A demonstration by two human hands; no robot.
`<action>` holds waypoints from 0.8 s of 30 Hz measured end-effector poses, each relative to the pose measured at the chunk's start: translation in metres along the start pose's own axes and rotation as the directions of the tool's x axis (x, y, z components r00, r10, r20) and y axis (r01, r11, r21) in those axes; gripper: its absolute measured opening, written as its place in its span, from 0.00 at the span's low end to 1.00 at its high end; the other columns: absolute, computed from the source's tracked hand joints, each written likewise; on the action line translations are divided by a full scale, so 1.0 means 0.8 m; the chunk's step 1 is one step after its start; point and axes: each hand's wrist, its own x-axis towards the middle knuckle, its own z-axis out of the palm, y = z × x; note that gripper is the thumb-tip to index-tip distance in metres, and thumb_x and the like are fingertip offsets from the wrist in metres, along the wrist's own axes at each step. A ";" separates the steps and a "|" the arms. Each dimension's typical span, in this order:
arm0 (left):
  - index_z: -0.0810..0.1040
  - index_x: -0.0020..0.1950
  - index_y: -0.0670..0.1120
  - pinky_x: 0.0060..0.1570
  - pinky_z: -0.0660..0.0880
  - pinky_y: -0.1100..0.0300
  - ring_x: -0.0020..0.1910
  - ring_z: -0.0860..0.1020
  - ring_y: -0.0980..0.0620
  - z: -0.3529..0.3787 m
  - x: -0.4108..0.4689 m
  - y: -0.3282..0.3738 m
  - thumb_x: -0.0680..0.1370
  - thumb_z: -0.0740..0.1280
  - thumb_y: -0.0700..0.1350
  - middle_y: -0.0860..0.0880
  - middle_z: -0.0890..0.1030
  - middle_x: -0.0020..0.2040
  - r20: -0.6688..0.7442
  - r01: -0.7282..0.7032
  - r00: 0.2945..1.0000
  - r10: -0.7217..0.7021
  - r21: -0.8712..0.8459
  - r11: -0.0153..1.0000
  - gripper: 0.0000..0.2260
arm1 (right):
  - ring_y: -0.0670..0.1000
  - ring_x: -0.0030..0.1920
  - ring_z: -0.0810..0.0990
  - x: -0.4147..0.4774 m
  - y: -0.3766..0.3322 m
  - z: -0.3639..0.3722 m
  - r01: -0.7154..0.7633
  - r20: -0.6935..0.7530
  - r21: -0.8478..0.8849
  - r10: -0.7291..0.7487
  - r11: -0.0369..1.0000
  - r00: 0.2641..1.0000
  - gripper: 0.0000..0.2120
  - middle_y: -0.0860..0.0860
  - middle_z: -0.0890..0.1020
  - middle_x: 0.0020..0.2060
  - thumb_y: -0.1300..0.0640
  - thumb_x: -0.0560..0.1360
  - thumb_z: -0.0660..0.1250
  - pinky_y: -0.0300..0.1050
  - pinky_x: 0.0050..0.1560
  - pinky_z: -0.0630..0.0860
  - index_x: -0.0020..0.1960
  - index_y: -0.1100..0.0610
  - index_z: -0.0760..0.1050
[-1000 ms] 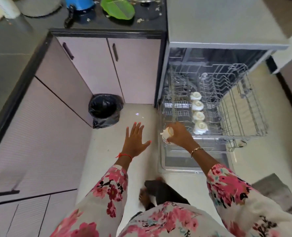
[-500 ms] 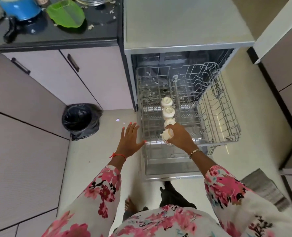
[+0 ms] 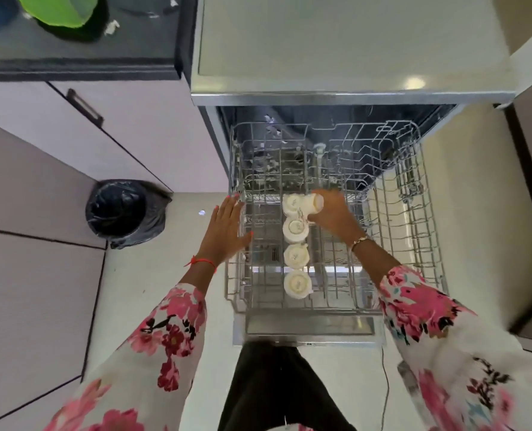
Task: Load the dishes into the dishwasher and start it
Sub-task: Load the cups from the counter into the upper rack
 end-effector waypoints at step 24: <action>0.48 0.76 0.40 0.49 0.71 0.67 0.74 0.40 0.52 0.045 0.127 -0.050 0.67 0.59 0.26 0.46 0.45 0.77 -0.178 -0.005 0.984 -0.009 -0.077 0.997 0.39 | 0.65 0.64 0.68 0.203 0.025 0.089 -0.044 -0.035 -0.186 0.038 0.982 0.999 0.29 0.64 0.67 0.65 0.58 0.66 0.74 0.56 0.62 0.71 0.65 0.59 0.69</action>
